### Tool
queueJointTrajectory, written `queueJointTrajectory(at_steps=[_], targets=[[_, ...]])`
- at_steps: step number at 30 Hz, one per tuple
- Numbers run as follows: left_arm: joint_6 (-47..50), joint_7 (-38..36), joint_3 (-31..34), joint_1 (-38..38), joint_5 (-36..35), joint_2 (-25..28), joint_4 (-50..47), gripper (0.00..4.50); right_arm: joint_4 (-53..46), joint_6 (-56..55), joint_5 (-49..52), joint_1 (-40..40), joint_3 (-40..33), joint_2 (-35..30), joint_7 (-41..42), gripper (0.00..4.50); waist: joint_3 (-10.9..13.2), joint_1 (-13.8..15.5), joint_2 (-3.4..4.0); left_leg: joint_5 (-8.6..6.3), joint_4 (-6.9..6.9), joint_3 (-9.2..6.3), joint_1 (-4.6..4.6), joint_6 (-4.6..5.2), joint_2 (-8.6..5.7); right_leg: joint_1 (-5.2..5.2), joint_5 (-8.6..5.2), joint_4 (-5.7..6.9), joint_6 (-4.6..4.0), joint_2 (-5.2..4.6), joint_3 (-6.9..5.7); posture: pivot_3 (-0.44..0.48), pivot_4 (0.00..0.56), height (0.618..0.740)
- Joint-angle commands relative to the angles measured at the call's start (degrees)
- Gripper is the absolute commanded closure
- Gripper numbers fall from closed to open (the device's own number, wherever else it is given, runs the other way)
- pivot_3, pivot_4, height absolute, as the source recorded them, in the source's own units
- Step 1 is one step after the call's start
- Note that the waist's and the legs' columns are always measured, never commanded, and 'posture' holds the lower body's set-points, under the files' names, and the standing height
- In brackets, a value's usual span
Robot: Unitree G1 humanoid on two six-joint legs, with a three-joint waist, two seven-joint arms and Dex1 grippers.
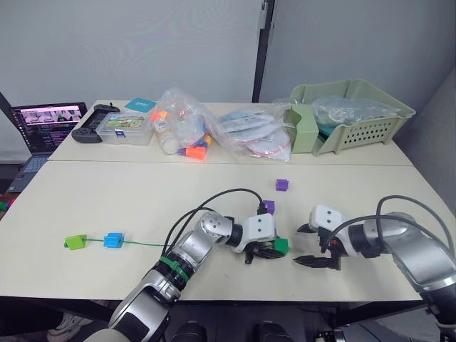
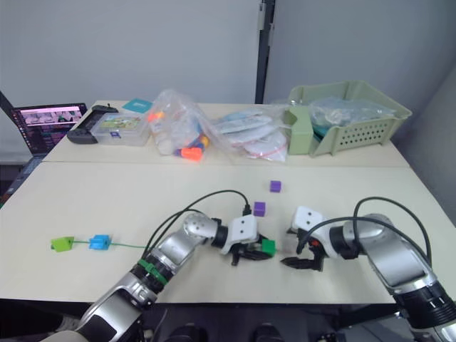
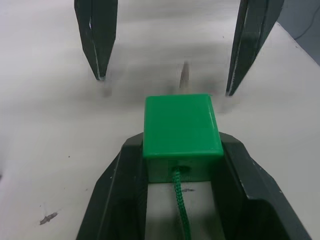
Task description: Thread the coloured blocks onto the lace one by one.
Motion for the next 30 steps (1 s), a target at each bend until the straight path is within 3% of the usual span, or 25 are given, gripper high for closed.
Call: queueJointTrajectory(at_steps=[1, 4, 5, 7, 18, 24, 30], targets=[[0.9, 0.4, 0.1, 0.5, 0.4, 0.4, -1.9, 3.28, 1.1, -3.2, -1.7, -1.9, 1.9, 0.3, 1.0, 0.0, 0.0, 0.0, 0.0, 0.0, 0.0, 0.0, 0.0, 0.0, 0.0, 0.0, 0.0, 0.0, 0.0, 0.0, 0.0, 0.0, 0.15, 0.74], [1.0, -0.2, -0.5, 0.6, 0.7, 0.8, -2.1, 3.28, 2.3, -4.0, -2.5, -3.0, 3.3, 0.6, 1.7, 0.0, 0.0, -0.1, 0.0, 0.0, 0.0, 0.0, 0.03, 0.0, 0.01, 0.01, 0.0, 0.01, 0.0, 0.01, 0.0, 0.0, 0.15, 0.74], [1.1, -0.3, -0.5, 0.5, 0.8, 0.8, -2.1, 3.28, 2.6, -4.1, -2.5, -3.4, 3.4, 0.9, 1.7, 0.41, 0.0, -0.1, 0.0, 0.0, 0.0, -0.01, 0.03, 0.0, 0.01, 0.02, 0.0, 0.01, 0.0, 0.01, 0.0, 0.0, 0.15, 0.74], [1.3, -0.5, -0.6, 0.5, 0.9, 0.8, -2.3, 3.28, 2.4, -3.7, -2.3, -3.9, 3.4, 1.1, 2.1, 0.82, 0.0, -0.1, 0.0, 0.0, 0.0, 0.0, 0.03, 0.0, 0.01, 0.02, 0.0, 0.01, 0.0, 0.01, 0.0, 0.0, 0.15, 0.74], [0.5, -0.2, -0.2, 0.8, 1.5, 1.3, -2.5, 3.28, 2.3, -2.9, -3.4, -3.8, 4.2, 1.0, 1.9, 4.48, 0.0, -0.1, 0.0, 0.0, 0.01, -0.01, 0.05, 0.0, 0.01, 0.04, 0.0, 0.01, 0.0, 0.01, 0.0, 0.0, 0.15, 0.74], [-5.0, 0.0, 1.0, 0.9, 2.9, 6.2, -1.8, 3.28, 3.3, -3.5, -3.8, -4.8, 5.2, 1.0, 2.9, 4.5, 0.0, -0.5, 0.01, 0.0, -0.02, 0.0, 0.1, 0.0, 0.04, 0.05, 0.0, 0.03, -0.01, 0.03, 0.0, 0.0, 0.15, 0.74], [-5.3, -4.1, 6.6, 4.7, -0.8, 17.5, -6.4, 3.28, 6.3, -4.9, -4.4, -8.0, 7.1, 2.0, 4.4, 4.5, 0.0, -1.4, 0.01, 0.0, -0.07, 0.01, 0.21, 0.0, 0.13, 0.05, 0.01, 0.06, -0.02, 0.1, 0.03, 0.0, 0.15, 0.74]])
